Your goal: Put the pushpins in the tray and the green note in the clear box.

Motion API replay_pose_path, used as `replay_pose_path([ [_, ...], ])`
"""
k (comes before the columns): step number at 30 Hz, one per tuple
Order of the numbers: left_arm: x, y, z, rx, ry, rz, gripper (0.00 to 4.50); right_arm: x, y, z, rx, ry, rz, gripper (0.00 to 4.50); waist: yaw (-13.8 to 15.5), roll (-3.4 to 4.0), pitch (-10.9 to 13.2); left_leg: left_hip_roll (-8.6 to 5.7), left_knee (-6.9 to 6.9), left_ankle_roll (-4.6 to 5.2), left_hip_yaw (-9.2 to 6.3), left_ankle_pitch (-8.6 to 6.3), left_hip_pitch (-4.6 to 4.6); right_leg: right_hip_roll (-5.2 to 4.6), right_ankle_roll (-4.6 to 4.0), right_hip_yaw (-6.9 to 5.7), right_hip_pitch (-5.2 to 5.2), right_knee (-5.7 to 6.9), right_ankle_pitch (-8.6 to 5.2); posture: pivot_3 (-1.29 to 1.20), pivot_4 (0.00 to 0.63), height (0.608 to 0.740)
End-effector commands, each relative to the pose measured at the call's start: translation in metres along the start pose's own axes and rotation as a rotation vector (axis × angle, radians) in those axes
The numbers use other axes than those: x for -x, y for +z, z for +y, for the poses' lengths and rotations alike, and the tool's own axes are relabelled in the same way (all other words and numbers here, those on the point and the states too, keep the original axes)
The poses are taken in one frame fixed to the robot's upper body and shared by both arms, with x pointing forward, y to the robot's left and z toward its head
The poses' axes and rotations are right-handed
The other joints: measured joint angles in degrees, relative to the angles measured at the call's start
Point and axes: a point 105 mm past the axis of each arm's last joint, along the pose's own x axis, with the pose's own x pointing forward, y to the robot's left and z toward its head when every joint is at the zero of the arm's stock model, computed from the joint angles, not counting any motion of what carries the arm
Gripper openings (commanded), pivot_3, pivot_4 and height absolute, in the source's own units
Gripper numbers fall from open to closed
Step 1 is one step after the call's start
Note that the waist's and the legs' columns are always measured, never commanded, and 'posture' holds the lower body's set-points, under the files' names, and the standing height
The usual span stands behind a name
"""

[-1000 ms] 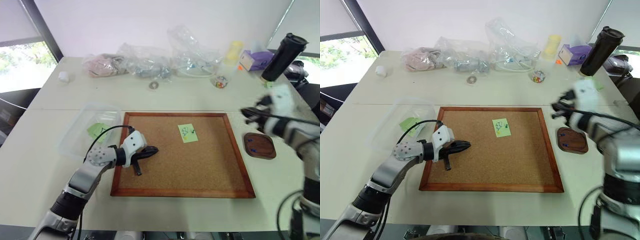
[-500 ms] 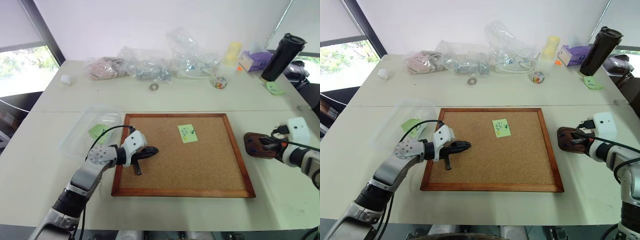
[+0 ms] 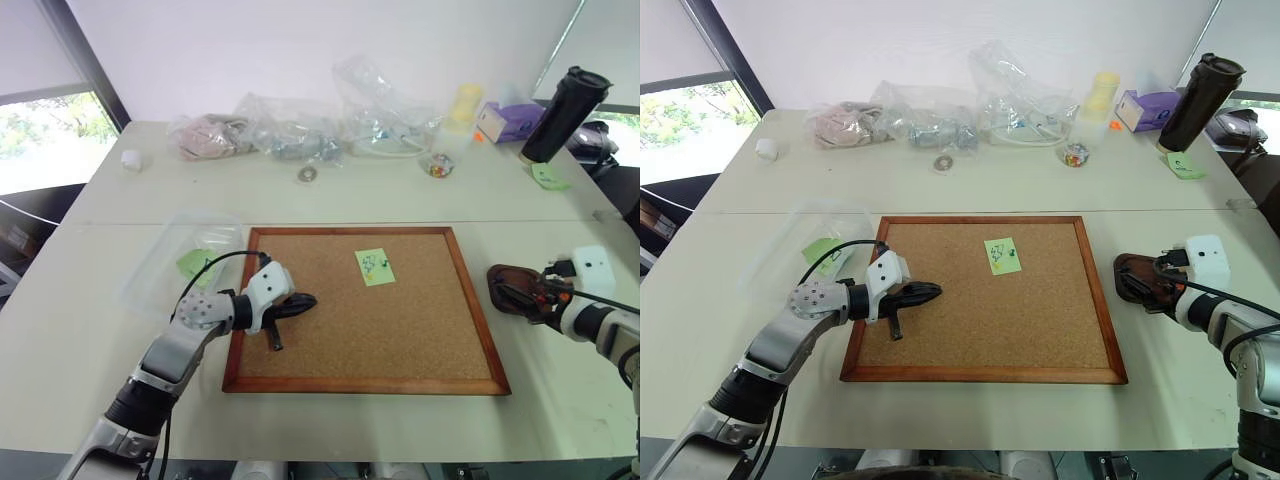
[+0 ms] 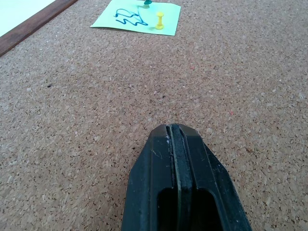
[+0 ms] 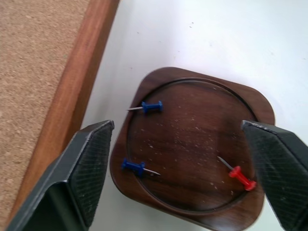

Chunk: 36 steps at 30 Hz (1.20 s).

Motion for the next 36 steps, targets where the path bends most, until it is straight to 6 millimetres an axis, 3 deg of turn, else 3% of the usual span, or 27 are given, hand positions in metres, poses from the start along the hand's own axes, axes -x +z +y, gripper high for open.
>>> replay_pose_path([
  [1,-0.005,-0.029,-0.019,0.063,-0.064,0.098,0.0,0.007,0.016,-0.004,-0.002,-0.001,-0.062,4.46,0.0,-0.01,0.0,0.0,0.0,0.0,0.0,0.0,0.0,0.0,0.0,0.0,0.0,0.0,0.0,0.0,0.15,0.74],
  [6,-0.004,-0.029,-0.019,0.063,-0.063,0.098,0.0,0.006,0.029,0.015,0.022,0.088,-0.107,4.46,0.0,-0.01,0.0,0.0,0.0,0.0,0.0,0.0,0.0,0.0,0.0,0.0,0.0,0.0,0.0,0.0,0.15,0.74],
  [9,-0.004,-0.029,-0.019,0.065,-0.063,0.099,0.0,0.006,0.056,0.052,0.078,0.226,-0.191,4.46,-0.2,0.01,0.0,0.0,0.0,0.0,0.0,0.0,0.0,-0.01,0.0,0.01,-0.01,0.0,0.0,0.0,0.15,0.74],
  [12,-0.004,-0.029,-0.02,0.067,-0.062,0.098,0.0,-0.004,0.067,0.089,0.157,0.343,-0.215,4.46,-0.2,0.0,0.0,0.04,-0.01,0.0,-0.02,0.0,0.04,0.01,0.0,0.0,0.0,0.01,0.0,0.0,0.15,0.74],
  [16,-0.004,-0.029,-0.019,0.066,-0.059,0.098,0.0,-0.022,0.072,0.121,0.173,0.435,-0.223,4.46,-0.1,-0.22,0.0,0.04,0.0,0.0,-0.04,0.0,-0.03,0.0,0.0,-0.01,-0.04,0.0,0.0,0.0,0.15,0.74],
  [20,-0.005,-0.027,-0.016,0.065,-0.05,0.095,0.0,-0.048,0.063,0.15,0.21,0.489,-0.202,4.46,-0.1,-0.26,0.0,0.0,0.02,0.01,-0.03,-0.01,-0.09,-0.07,0.0,-0.02,-0.09,-0.02,0.0,0.0,0.15,0.74],
  [31,-0.003,-0.027,-0.018,0.072,-0.035,0.095,0.0,-0.076,0.045,0.161,0.199,0.497,-0.165,4.46,-0.2,-0.26,0.0,0.0,0.02,0.01,-0.04,0.0,-0.06,-0.08,0.0,-0.03,-0.09,0.0,0.0,0.0,0.15,0.74],
  [34,-0.002,-0.027,-0.018,0.072,-0.03,0.096,0.0,-0.079,0.043,0.161,0.198,0.495,-0.165,3.68,-0.3,-0.26,0.0,0.01,0.02,0.01,-0.04,0.0,-0.06,-0.08,0.0,-0.03,-0.09,0.0,0.0,0.0,0.15,0.74],
  [36,-0.002,-0.027,-0.019,0.073,-0.029,0.095,0.0,-0.08,0.042,0.162,0.202,0.496,-0.163,2.76,-0.3,-0.26,0.0,0.01,0.02,0.01,-0.04,0.0,-0.07,-0.08,0.0,-0.03,-0.1,0.0,0.0,0.0,0.15,0.74],
])
